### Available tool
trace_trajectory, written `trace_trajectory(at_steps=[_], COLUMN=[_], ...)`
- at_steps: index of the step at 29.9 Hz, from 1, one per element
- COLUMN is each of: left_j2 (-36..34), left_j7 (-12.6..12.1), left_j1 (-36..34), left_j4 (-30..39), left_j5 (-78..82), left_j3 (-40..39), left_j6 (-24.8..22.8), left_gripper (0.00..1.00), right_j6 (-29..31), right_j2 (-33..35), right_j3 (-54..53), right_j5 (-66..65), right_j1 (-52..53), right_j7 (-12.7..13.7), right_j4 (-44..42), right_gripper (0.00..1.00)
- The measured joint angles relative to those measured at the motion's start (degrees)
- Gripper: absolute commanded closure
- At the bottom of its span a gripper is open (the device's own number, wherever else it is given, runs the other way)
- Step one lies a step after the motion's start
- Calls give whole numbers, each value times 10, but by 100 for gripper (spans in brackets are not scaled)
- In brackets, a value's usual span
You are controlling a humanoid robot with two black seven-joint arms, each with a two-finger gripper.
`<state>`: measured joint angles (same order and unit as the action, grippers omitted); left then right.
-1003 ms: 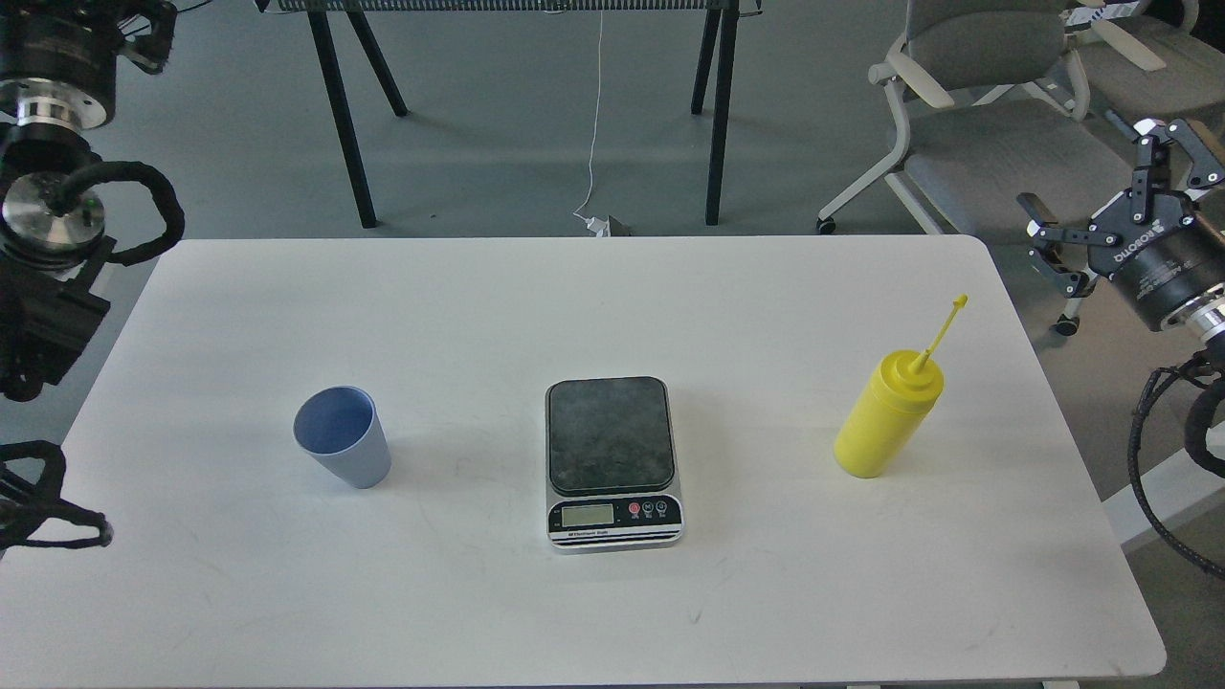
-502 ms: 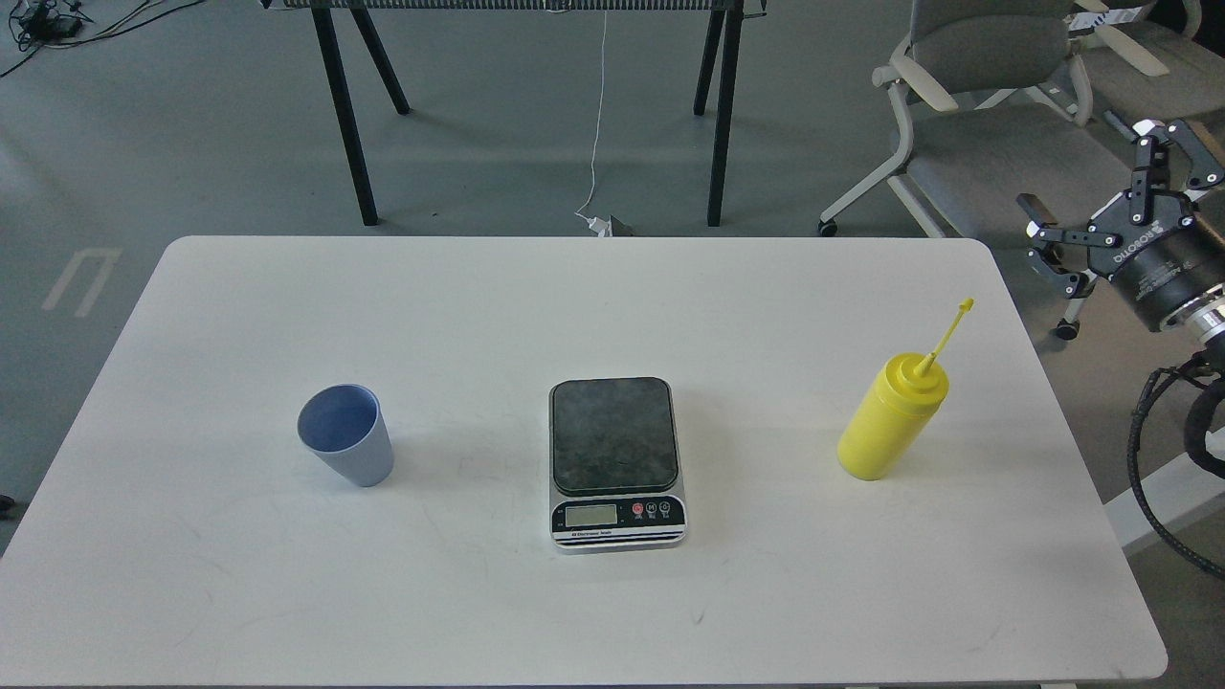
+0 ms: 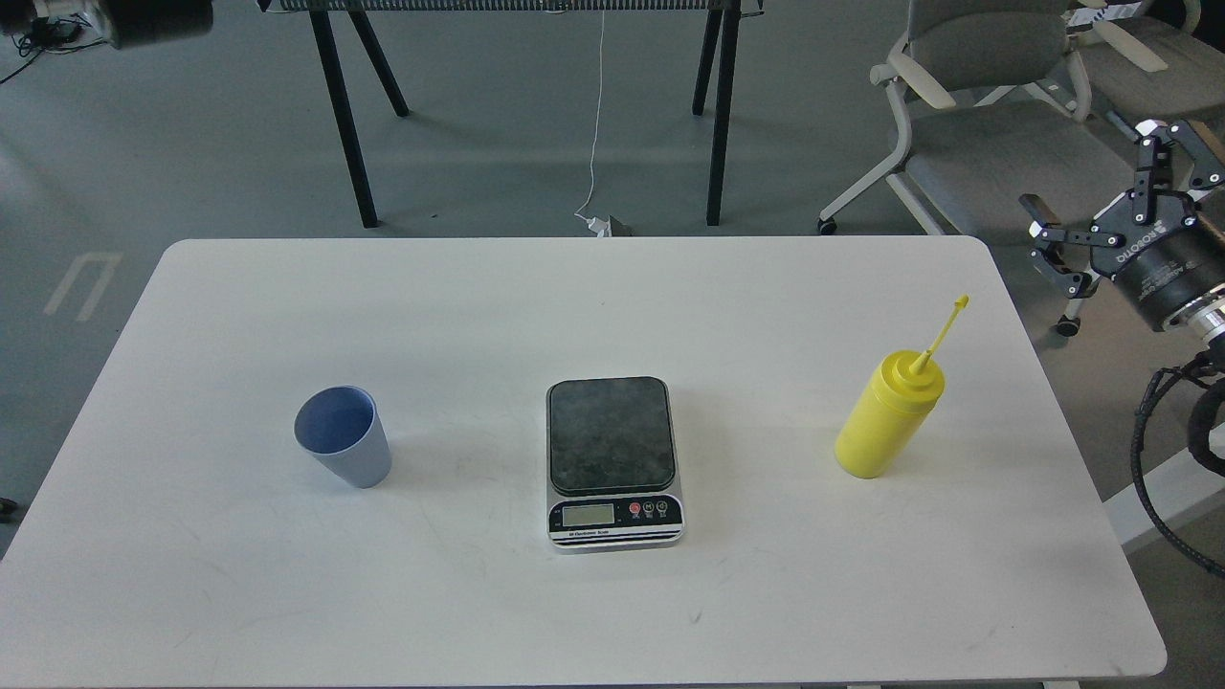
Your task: Pour seasoning into cup on scale with both arms
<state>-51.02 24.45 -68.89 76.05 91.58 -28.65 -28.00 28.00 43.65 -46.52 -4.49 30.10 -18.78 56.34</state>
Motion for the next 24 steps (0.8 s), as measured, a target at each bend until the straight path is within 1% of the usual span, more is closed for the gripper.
trace_trajectory(at_steps=[3,5,7,9,11,13,16,18,20,24], left_j2=[-1,-1,0,1,1,1,-1,-2,-2,-2], left_j7=[0,1,4,2,-7,-27,-61,-76,-82,-83], left_j1=[36,43,43,34,30,30,27,24,18,-5], left_j4=[52,61,50,17,-25,-68,-97,-103,-104,-104], left_j5=[61,72,54,-5,-80,-154,-221,-236,-241,-242], left_j3=[16,19,17,5,-2,-5,-8,-10,-11,-12], left_j6=[0,0,0,0,0,0,0,0,0,0], left_gripper=[0,0,0,0,0,1,2,2,2,3], right_j6=[0,0,0,0,0,0,0,0,0,0], right_j2=[1,2,3,4,4,3,-1,-2,-3,-3], right_j3=[0,0,0,0,0,0,0,1,1,2], right_j5=[0,0,0,0,0,0,0,0,0,0], right_j1=[-1,-1,-2,-4,-7,-7,-7,-7,-7,-8], right_j7=[0,0,0,0,0,0,0,0,0,0], right_j4=[0,0,0,0,0,0,0,0,0,0], right_gripper=[1,1,1,1,1,1,1,1,1,1])
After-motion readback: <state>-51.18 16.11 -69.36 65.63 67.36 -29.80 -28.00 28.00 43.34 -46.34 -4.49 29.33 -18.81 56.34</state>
